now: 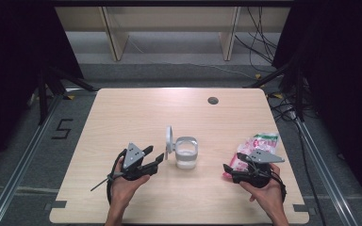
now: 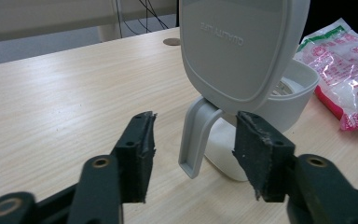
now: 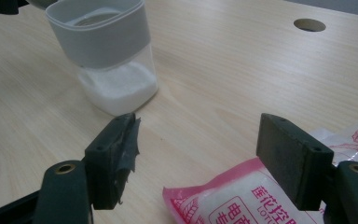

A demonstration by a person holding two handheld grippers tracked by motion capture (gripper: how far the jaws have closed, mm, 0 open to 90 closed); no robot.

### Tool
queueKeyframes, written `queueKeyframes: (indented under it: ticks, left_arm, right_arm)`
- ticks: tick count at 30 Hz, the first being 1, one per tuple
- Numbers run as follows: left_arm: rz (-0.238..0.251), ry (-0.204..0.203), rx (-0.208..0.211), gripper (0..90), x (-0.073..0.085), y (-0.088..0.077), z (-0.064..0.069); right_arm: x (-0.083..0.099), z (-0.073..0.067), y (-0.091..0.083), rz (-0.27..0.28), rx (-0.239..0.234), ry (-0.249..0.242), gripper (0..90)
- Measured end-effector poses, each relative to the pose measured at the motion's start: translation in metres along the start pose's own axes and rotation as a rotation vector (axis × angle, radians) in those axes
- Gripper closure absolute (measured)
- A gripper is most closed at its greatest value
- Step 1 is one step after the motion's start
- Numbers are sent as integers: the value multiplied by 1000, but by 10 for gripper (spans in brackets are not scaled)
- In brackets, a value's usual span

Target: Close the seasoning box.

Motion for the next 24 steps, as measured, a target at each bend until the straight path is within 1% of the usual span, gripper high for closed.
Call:
queueKeyframes:
  ticks: [1, 2, 3, 4, 5, 6, 7, 8, 9, 10, 11, 12, 13, 14, 15, 16, 17, 18, 19, 20, 21, 23, 24]
  left_arm:
    - [13, -9, -12, 508, -1, 0, -1]
    - [35, 1, -15, 547, -2, 1, -2]
    - [35, 22, -15, 606, -3, 1, -3]
    - [29, 27, -15, 632, -3, 2, -4]
    - [34, 29, -16, 666, -3, 2, -4]
    - [38, 42, -16, 702, -3, 2, -3]
    - [38, 58, -8, 733, -4, 2, -3]
    - [45, 51, -12, 762, -4, 2, -2]
    - [46, 54, -10, 793, -5, 3, -2]
    - [48, 63, -13, 809, -5, 3, -2]
    - [52, 73, -20, 826, -6, 4, -3]
    - [58, 84, -30, 842, -7, 3, -3]
    - [60, 75, -23, 865, -8, 3, -3]
    - [60, 75, -23, 877, -8, 3, -3]
    - [65, 79, -24, 889, -9, 4, -3]
    - [64, 82, -25, 890, -9, 4, -3]
    - [70, 81, -22, 891, -10, 4, -4]
    - [70, 84, -27, 891, -11, 4, -3]
    - [72, 85, -24, 891, -12, 4, -3]
    - [72, 82, -24, 892, -13, 4, -2]
    - [70, 79, -17, 891, -13, 4, -1]
    - [70, 88, -14, 891, -15, 4, 1]
    - [71, 92, -9, 891, -16, 5, 3]
  right_arm:
    - [1, -3, -1, -13, 11, 29, 302]
    - [1, -1, 0, -7, 6, -4, 304]
    - [1, -2, 0, -14, -8, -6, 304]
    - [1, -1, -1, -13, -1, -8, 304]
    - [1, -1, -1, -8, 3, -10, 305]
    - [1, -1, -2, -2, 10, -2, 306]
    - [1, -1, -3, -1, 2, -3, 307]
    - [1, -1, -4, -2, 13, 0, 309]
    - [2, -1, -4, 2, 1, 0, 309]
    - [2, -1, -4, 3, 2, 2, 309]
    - [2, 0, -4, -9, 11, -5, 310]
    - [2, -3, -4, -5, 17, 19, 311]
    - [2, -3, -5, -17, 8, 0, 313]
    - [2, -2, -3, -7, 10, 1, 314]
    - [3, -4, -3, -9, 3, 11, 314]
    - [2, -3, -2, -9, -6, -5, 314]
    - [2, -3, -2, -10, -3, -11, 315]
    - [3, -3, -3, -12, 10, -6, 316]
    - [3, -3, -3, -12, 4, -2, 316]
    - [3, -3, -3, -12, 5, -7, 316]
    - [2, -2, -3, -6, 20, -24, 316]
    - [2, -3, -4, -15, 16, -29, 316]
    - [3, -5, -3, -19, 1, -9, 316]
Point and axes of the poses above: each handheld gripper's, and its own axes: y roughly forward along the jaws, x roughly out of its underside, z roughly to its right, the point moved 5 cm from there along y, roughly forward along the jaws, and after that the axes turned 1 degree about x, right-handed, at the moved point
